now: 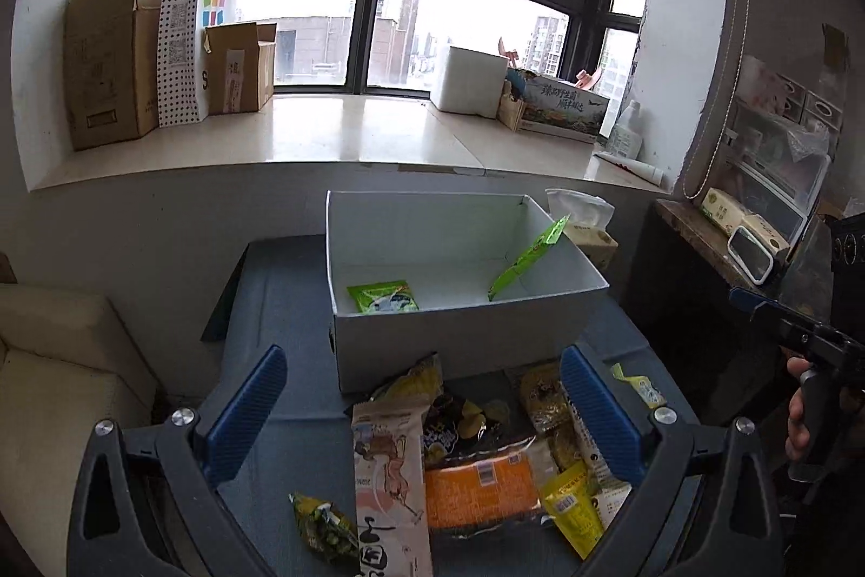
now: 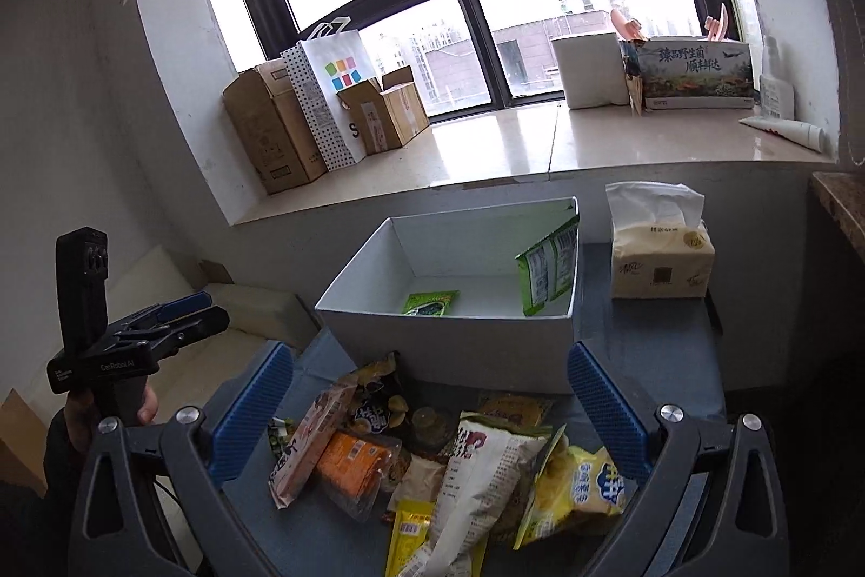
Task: Organize snacks
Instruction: 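Grasp the beige cartoon-printed bag with the left tool while the right reaches the orange pack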
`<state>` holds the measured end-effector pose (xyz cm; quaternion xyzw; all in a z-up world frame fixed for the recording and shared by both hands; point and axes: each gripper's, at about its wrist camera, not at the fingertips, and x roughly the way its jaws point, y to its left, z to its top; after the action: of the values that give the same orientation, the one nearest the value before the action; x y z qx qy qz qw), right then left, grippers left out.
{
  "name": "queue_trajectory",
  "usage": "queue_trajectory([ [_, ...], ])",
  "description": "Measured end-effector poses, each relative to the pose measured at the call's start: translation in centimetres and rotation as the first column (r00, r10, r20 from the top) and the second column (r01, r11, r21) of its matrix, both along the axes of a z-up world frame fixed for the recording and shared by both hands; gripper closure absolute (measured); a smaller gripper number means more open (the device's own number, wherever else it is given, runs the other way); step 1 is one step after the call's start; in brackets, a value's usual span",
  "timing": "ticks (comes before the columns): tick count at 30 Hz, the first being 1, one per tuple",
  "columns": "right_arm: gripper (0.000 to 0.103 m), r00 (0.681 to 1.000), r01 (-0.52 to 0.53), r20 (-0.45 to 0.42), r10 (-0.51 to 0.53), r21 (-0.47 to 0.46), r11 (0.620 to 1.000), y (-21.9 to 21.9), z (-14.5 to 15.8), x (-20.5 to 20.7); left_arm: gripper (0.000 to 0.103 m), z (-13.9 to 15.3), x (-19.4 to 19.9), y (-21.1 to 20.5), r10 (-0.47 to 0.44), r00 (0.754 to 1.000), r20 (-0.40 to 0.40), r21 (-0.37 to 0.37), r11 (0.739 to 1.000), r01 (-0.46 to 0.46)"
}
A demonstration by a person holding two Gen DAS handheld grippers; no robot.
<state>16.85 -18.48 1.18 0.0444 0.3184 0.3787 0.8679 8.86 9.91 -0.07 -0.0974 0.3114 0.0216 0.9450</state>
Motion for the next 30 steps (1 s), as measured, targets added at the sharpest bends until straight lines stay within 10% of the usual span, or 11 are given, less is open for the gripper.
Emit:
queue_trajectory([
  [11, 0.0, 0.987, -0.146, -0.094, 0.132, -0.162, 0.976, 4.8, -6.5, -5.2, 0.0, -6.8, -3.3, 0.9, 0.021, 0.986, -0.163, -0.062, 0.998, -0.031],
  [25, 0.0, 0.993, -0.06, -0.109, 0.041, -0.181, 0.982, 1.8, -6.7, -6.1, 0.001, -15.3, 7.0, 1.9, -0.082, 0.912, -0.402, -0.118, 0.992, 0.038],
  [30, 0.0, 0.99, -0.025, -0.144, -0.002, -0.182, 0.983, 0.9, -7.6, -5.5, 0.045, -15.4, 6.7, 2.1, -0.089, 0.924, -0.371, -0.147, 0.989, 0.036],
])
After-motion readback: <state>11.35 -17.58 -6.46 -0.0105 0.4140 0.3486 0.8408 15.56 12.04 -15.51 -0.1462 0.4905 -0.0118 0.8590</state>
